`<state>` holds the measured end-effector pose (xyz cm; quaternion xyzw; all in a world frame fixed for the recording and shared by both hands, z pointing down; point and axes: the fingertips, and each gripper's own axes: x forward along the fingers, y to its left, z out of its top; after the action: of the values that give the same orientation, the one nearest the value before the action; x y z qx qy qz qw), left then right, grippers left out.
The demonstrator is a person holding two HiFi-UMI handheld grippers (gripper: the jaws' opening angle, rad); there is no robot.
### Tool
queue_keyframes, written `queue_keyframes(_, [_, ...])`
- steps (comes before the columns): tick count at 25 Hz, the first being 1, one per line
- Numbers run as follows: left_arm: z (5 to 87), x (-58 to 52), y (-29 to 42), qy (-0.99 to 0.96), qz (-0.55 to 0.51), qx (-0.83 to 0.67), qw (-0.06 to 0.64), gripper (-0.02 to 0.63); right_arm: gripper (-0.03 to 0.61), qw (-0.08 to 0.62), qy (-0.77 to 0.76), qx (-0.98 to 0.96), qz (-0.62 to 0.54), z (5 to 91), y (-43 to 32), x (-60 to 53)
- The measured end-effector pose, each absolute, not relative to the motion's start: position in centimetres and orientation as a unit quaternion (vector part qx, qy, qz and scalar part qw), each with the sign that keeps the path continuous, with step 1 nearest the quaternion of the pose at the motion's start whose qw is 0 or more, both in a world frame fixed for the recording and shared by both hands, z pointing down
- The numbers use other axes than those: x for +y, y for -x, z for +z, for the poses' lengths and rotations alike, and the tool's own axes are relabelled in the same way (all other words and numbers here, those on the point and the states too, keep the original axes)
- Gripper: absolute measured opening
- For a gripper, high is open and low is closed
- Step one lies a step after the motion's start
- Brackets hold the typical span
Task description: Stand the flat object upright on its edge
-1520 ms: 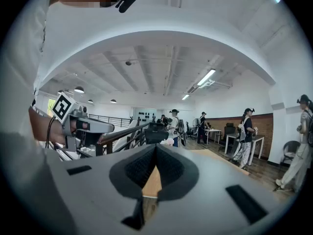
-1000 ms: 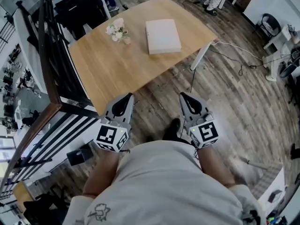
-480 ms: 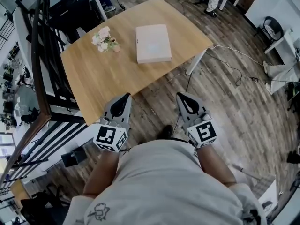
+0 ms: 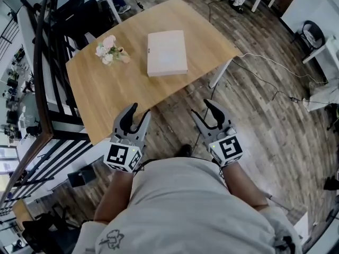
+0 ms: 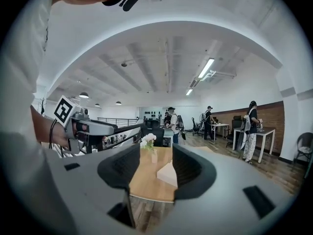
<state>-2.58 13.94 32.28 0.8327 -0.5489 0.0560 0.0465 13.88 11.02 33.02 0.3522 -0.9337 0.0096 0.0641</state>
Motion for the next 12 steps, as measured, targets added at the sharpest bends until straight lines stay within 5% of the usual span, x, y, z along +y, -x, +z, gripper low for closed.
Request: queue_keyframes(12, [33.6, 11.8, 0.4, -0.842, 0.058, -0.533, 0.062, 0.218, 0.253, 0.074, -0.361, -0.929, 0.024, 34.3, -15.7, 9.8])
